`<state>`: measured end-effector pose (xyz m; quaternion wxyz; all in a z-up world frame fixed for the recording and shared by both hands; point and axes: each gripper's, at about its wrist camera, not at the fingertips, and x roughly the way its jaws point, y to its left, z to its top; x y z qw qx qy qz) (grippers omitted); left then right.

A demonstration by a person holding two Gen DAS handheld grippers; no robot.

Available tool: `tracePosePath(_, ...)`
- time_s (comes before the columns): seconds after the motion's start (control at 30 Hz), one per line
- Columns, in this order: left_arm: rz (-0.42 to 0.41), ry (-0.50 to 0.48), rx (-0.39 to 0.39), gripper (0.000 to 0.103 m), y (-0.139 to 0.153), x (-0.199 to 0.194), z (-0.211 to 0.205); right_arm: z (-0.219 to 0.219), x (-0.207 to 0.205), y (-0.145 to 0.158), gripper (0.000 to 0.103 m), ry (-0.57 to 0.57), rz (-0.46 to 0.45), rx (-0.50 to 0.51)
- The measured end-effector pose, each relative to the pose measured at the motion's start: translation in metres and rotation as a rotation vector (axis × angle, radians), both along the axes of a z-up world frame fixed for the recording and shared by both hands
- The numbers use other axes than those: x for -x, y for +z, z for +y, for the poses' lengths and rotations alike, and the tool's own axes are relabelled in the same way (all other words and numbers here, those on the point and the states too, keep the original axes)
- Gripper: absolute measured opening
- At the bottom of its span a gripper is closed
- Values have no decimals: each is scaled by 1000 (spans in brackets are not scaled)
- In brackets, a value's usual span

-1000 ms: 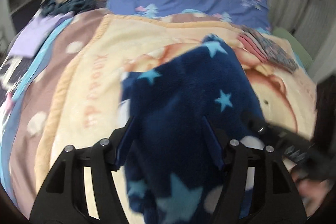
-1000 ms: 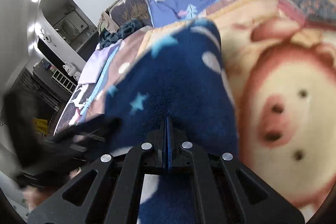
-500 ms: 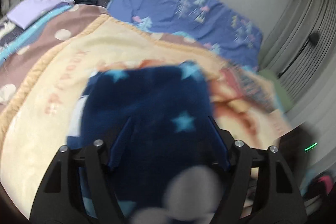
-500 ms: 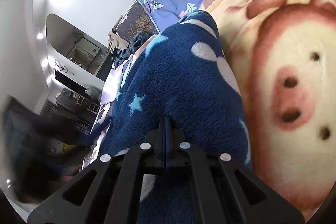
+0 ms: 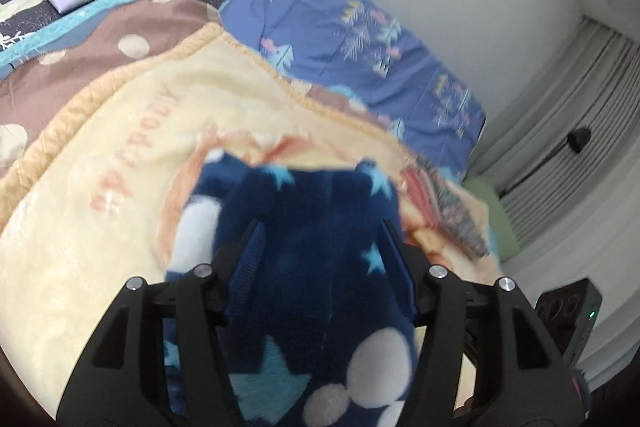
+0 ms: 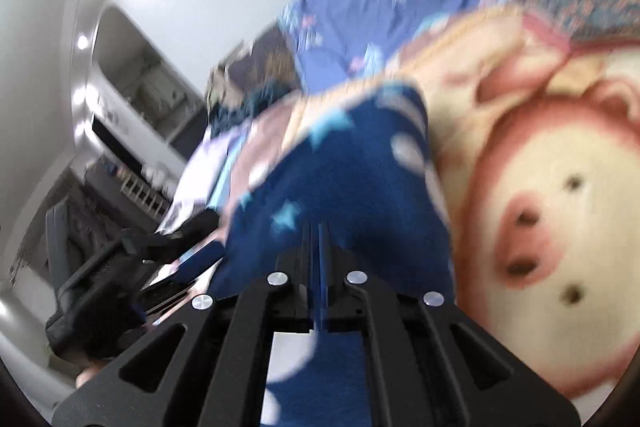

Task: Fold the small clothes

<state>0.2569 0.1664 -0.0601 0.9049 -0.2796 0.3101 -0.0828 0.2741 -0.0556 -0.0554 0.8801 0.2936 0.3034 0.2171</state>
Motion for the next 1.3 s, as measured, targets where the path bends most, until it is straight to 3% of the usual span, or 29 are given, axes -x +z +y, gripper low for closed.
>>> tracePosePath(0.1,-1,-7,-44,58,9,1,-10,0,-16,10,2,-42,10,29)
tracePosePath(0.17,24,-13,-86,50,3,-7,-19,6,-31,3,2,-38,42,54)
tracePosePath(0.27,110,12,-133,39,-30,-21,-19,24,-54,-26,1,1,120,108)
tracePosePath(0.3,122,13,-157,39,-44,-24,-17,29,-59,-40,0,22,147,100)
tracePosePath(0.4,67,-12,-249,40,-64,-23,-14,32,-60,-60,0,42,149,33)
tracePosePath(0.6,57,-35,-178,41,-83,-30,0,51,-59,-67,0,13,116,153)
tracePosePath(0.73,58,-29,-211,41,-82,-29,-7,50,-61,-68,0,16,126,149)
tracePosePath(0.93,99,-27,-270,41,-60,-27,-16,58,-46,-34,0,17,152,301)
tracePosePath(0.97,113,-30,-278,44,-51,-23,-17,54,-35,-22,5,15,136,312)
tracePosePath(1.03,112,-36,-286,58,-30,-11,-17,43,-18,-9,30,7,103,301)
tracePosePath(1.07,94,-41,-286,63,-22,-3,-17,36,-8,-4,50,-6,85,299)
tracePosePath(1.1,79,-52,-298,65,-13,6,-15,27,3,1,57,-18,66,299)
tracePosePath(1.17,81,-57,-321,69,-6,16,-11,17,15,5,59,4,59,289)
tracePosePath(1.3,140,-80,-311,75,-9,29,4,7,16,-4,77,75,116,249)
